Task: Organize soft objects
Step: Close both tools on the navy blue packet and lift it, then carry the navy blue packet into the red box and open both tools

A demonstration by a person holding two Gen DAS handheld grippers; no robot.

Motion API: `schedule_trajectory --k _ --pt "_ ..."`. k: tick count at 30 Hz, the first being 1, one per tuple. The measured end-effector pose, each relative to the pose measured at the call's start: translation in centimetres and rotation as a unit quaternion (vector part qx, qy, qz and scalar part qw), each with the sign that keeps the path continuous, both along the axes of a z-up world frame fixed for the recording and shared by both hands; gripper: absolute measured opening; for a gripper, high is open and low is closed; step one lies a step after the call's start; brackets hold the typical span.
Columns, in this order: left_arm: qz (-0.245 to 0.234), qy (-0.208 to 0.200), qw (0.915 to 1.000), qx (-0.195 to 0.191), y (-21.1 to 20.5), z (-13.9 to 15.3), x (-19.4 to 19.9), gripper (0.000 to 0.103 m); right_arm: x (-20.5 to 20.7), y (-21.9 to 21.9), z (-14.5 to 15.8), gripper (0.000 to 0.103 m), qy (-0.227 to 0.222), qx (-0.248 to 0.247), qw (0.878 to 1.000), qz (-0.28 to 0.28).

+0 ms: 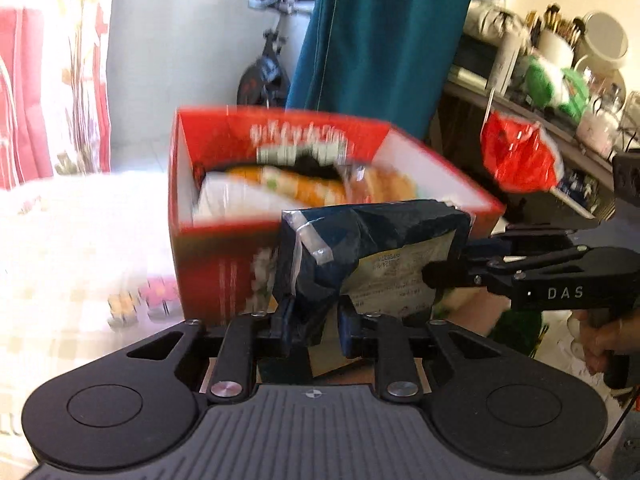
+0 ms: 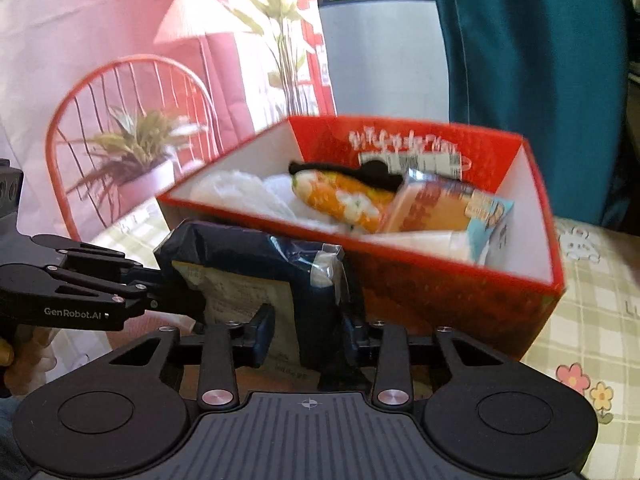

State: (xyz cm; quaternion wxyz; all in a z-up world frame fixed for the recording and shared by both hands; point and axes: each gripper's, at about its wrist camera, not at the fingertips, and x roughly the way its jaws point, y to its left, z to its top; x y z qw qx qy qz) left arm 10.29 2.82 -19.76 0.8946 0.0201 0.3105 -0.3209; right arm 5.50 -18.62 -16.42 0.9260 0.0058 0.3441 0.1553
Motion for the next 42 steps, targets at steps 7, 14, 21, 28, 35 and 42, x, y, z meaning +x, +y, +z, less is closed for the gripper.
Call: schedule_trajectory --k 7,14,21,28,35,42 --pt "0.007 -0.066 0.9973 -0.031 0.5 5.1 -1.6 0.024 -1.1 0.2 4.6 0.032 -0.058 0.012 0.998 0.004" --pt "0.018 -0.122 0.9905 -0.061 0.5 9.8 -1.7 0.024 -0.6 0.2 9.7 0.032 -0.115 0.023 0.993 0.005" --pt "0.032 -0.159 0.9831 -0.085 -0.2 13.4 0.2 0.024 1.7 0.2 14.1 0.032 -0.17 0.016 0.985 0.004" --pt "0.034 -0.102 0.9902 -0.088 -1.2 12.1 4.0 0.024 4.8 -0.5 14.8 0.032 -0.163 0.02 0.986 -0.006" --pt "0.036 -0.066 0.9959 -0.05 -2.5 8.5 6.5 0.023 8.1 -1.8 10.9 0.032 -0.107 0.021 0.994 -0.026" --pt "0.038 -0.023 0.9989 0.016 -4.0 5.4 9.7 0.024 11.0 -2.0 6.0 0.032 -0.054 -0.003 0.998 -0.028"
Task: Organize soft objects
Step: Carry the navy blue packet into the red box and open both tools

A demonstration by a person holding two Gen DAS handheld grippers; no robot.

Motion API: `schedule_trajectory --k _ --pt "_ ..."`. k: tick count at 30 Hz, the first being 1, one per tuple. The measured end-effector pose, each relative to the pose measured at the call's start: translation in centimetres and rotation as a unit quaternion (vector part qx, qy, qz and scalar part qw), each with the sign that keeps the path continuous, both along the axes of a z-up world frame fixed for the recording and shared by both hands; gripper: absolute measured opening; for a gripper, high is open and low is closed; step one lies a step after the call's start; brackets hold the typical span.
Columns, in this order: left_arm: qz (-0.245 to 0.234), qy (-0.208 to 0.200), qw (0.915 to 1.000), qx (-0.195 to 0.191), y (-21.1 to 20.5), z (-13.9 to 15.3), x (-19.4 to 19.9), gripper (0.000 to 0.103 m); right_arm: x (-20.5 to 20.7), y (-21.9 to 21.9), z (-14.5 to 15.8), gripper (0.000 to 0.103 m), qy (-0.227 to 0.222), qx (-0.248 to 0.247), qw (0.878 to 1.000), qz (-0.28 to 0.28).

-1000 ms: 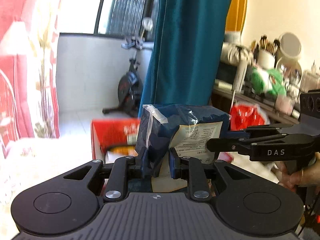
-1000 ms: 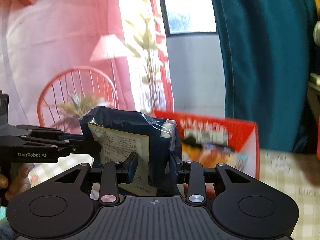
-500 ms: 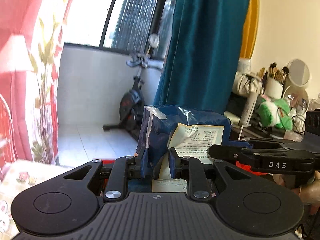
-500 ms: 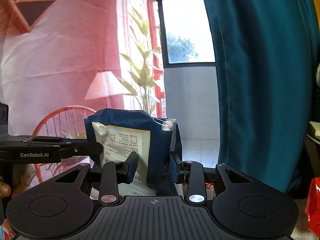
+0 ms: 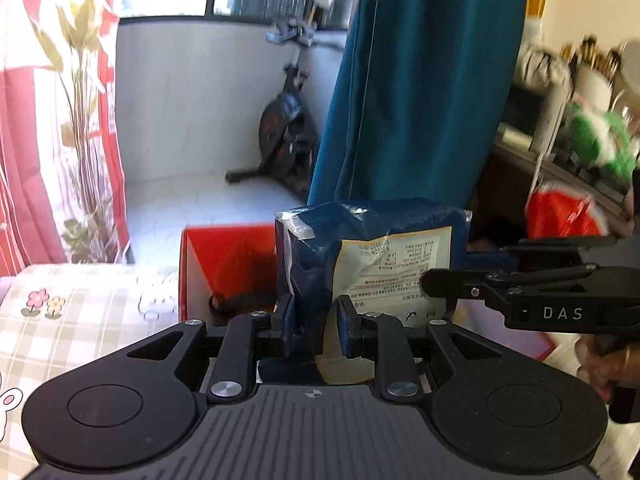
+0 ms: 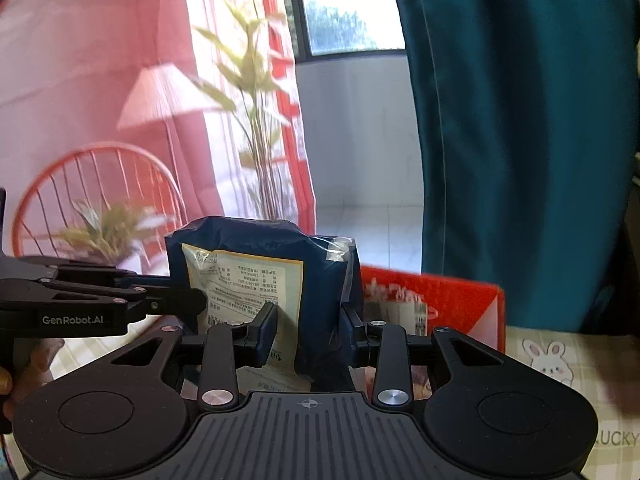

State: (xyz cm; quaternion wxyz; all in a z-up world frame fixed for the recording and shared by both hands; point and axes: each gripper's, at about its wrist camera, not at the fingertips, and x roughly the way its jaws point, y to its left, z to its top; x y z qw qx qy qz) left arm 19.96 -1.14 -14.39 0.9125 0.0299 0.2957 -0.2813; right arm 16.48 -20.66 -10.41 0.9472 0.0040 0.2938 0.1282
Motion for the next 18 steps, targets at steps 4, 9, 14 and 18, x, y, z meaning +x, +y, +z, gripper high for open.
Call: schedule_trajectory --k 4,9,14,18 --pt "0.0 0.027 0.9991 0.032 -0.9 -1.2 1.5 0.024 0.9 0.2 -1.7 0.031 0.023 -0.009 1.0 -0.002" --pt "0.01 0.066 0.9967 0.046 -1.3 -2.2 3.4 0.023 2.5 0.5 -3.7 0.031 0.058 -0.026 0.998 -0.012" --pt "0.017 0.096 0.9936 0.057 -1.5 -2.8 4.6 0.024 4.1 1.1 -4.7 0.03 0.095 -0.053 0.994 -0.013" --pt "0.025 0.099 0.9928 0.062 -1.5 -3.3 4.5 0.024 5.3 1.5 -5.1 0.03 0.132 -0.062 0.989 -0.015"
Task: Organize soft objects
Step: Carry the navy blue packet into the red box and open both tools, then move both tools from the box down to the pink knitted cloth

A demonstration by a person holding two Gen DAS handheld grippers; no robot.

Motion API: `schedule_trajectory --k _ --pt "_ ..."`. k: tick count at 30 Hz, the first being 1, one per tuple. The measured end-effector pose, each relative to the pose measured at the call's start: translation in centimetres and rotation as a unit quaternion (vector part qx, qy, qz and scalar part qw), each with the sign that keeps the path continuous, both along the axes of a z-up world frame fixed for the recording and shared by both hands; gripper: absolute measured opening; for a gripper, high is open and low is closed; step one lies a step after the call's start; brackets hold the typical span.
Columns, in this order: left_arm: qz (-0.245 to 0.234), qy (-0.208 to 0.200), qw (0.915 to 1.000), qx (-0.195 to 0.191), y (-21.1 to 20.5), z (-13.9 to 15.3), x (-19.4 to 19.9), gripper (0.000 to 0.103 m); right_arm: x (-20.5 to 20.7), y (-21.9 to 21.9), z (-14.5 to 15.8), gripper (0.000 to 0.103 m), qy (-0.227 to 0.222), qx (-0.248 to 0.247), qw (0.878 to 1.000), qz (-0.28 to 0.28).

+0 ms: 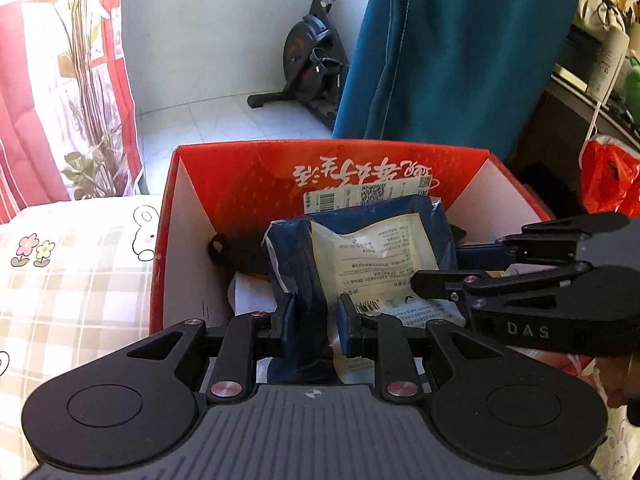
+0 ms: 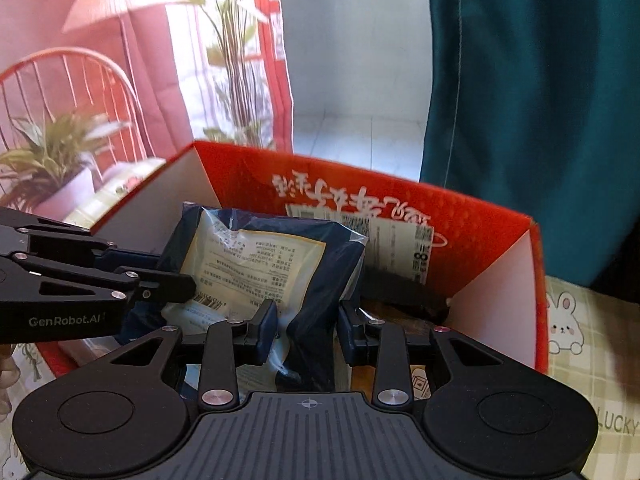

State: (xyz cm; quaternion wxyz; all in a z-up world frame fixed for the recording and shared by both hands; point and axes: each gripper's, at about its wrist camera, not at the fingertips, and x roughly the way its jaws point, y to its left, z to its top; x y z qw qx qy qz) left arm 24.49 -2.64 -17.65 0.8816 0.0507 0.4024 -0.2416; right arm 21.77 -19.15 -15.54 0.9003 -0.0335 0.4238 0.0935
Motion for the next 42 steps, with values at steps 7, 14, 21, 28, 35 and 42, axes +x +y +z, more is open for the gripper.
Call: schedule_trajectory --k 7,14,21,28,35,42 --pt "0.006 -0.001 1.0 0.001 -0.3 0.5 -0.5 0.027 0.8 -0.1 -0.6 0.03 0.033 -0.001 0.999 -0.011" --pt "0.008 -0.057 0.9984 -0.003 1.1 4.0 -4.1 0.054 -1.5 -1.0 1.6 0.038 -0.012 0.027 0.998 -0.051" --pt "0.019 -0.092 0.9945 -0.047 3.6 7.6 -11.0 0.071 -9.5 -2.9 6.2 0.044 -0.088 0.033 0.995 -0.015" --pt "0.055 -0.031 0.9956 -0.068 5.3 4.7 -17.4 0.072 -15.8 -4.1 7.2 0.046 -0.099 0.048 0.994 0.001" --pt "0.121 0.051 0.9882 -0.079 6.3 0.1 -20.3 0.073 -19.6 -3.7 4.4 0.056 -0.066 0.054 0.996 0.009" --pt "0.151 0.098 0.9824 -0.051 5.9 -4.1 -20.8 0.073 -20.9 -2.5 -1.1 0.057 -0.02 0.026 0.999 -0.011"
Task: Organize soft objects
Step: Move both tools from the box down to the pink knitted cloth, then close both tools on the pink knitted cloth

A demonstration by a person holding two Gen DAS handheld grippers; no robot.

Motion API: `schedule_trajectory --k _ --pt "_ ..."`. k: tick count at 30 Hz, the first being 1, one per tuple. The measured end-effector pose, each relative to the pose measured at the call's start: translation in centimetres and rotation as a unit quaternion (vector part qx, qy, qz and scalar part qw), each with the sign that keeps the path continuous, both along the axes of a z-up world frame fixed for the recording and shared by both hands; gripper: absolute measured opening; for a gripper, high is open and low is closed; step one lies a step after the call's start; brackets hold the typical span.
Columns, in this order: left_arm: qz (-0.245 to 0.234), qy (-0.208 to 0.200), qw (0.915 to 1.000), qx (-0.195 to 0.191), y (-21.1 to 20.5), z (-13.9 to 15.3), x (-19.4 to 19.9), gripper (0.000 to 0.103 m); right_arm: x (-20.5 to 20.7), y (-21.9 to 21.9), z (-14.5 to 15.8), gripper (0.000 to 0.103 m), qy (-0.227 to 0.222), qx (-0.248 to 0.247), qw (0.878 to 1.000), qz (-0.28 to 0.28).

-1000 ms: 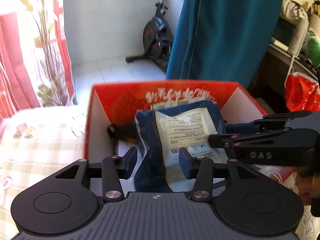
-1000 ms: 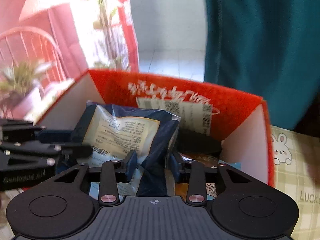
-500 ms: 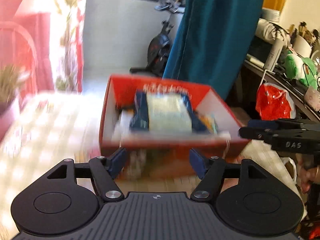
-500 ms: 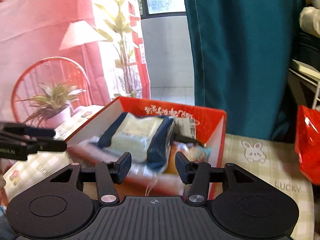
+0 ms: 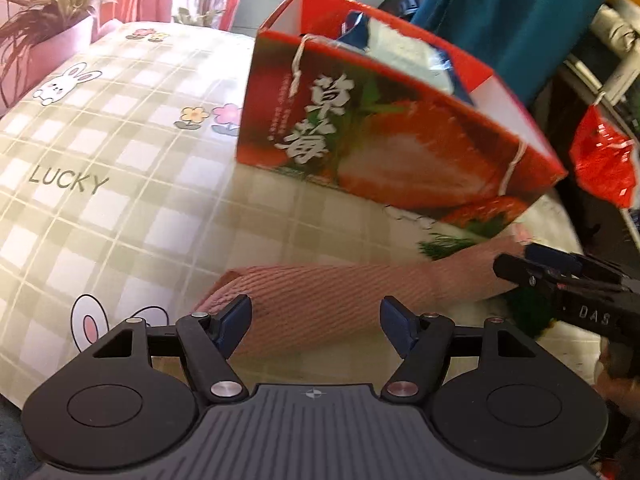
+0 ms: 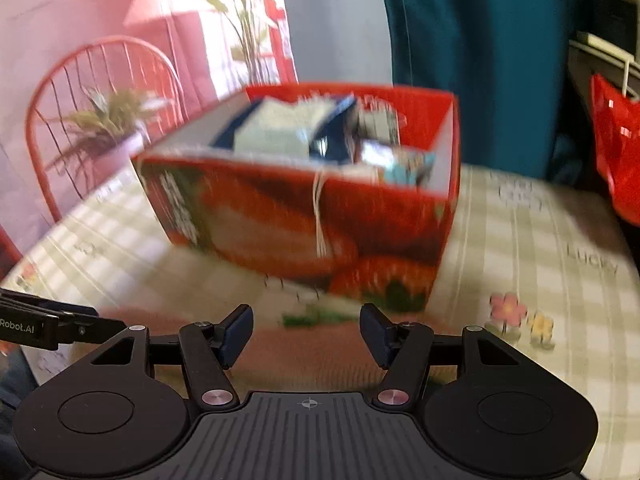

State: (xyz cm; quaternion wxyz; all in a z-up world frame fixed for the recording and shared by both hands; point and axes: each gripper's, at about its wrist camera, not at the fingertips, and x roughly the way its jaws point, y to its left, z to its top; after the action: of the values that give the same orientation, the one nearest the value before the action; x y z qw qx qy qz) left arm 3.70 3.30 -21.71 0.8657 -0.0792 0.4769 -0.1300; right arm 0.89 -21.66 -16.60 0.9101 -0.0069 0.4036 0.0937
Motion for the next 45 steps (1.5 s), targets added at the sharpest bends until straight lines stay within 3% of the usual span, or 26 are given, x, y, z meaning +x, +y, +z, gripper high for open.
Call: schedule_trajectory --k 7,25,28,33,38,40,42,43,45 --pt "0.013 -0.009 0.9988 0.045 -0.1 -1.5 0.8 0.073 -0.5 0.4 -3.5 0.064 0.0 -0.033 0.998 -0.044" --pt "0.007 -0.006 0.9984 0.055 -1.5 -3.3 1.7 0.09 0.7 2.1 -5.7 0.071 0.007 -0.085 0.996 -0.02" --pt "0.004 -0.009 0.9981 0.06 -1.8 -3.4 1.5 0.091 0.5 2.3 -5.8 0.066 0.006 -0.09 0.996 -0.018" --pt "-0.001 -0.014 0.9976 0.067 -1.9 -3.4 1.2 0.093 0.0 3.1 -5.7 0.043 0.002 -0.092 0.996 -0.005" --pt "-0.008 -0.022 0.9969 0.075 -2.1 -3.5 1.0 0.092 -0.1 3.3 -5.6 0.04 0.005 -0.084 0.996 0.0" --pt "-0.011 -0.031 0.9964 0.078 -2.3 -3.6 0.8 0.089 -0.1 3.2 -5.6 0.037 0.007 -0.08 0.997 -0.001" --pt "-0.023 -0.049 0.9946 0.088 -2.5 -3.6 0.6 0.066 -0.2 3.1 -5.4 0.037 0.009 -0.067 0.998 -0.003" --pt "-0.033 -0.057 0.9944 0.083 -2.5 -3.5 0.6 0.059 -0.2 3.1 -5.4 0.037 0.009 -0.067 0.998 -0.003" --pt "-0.042 -0.061 0.9951 0.066 -2.6 -3.4 0.8 0.036 -0.4 2.8 -5.0 0.037 0.005 -0.051 0.999 -0.008"
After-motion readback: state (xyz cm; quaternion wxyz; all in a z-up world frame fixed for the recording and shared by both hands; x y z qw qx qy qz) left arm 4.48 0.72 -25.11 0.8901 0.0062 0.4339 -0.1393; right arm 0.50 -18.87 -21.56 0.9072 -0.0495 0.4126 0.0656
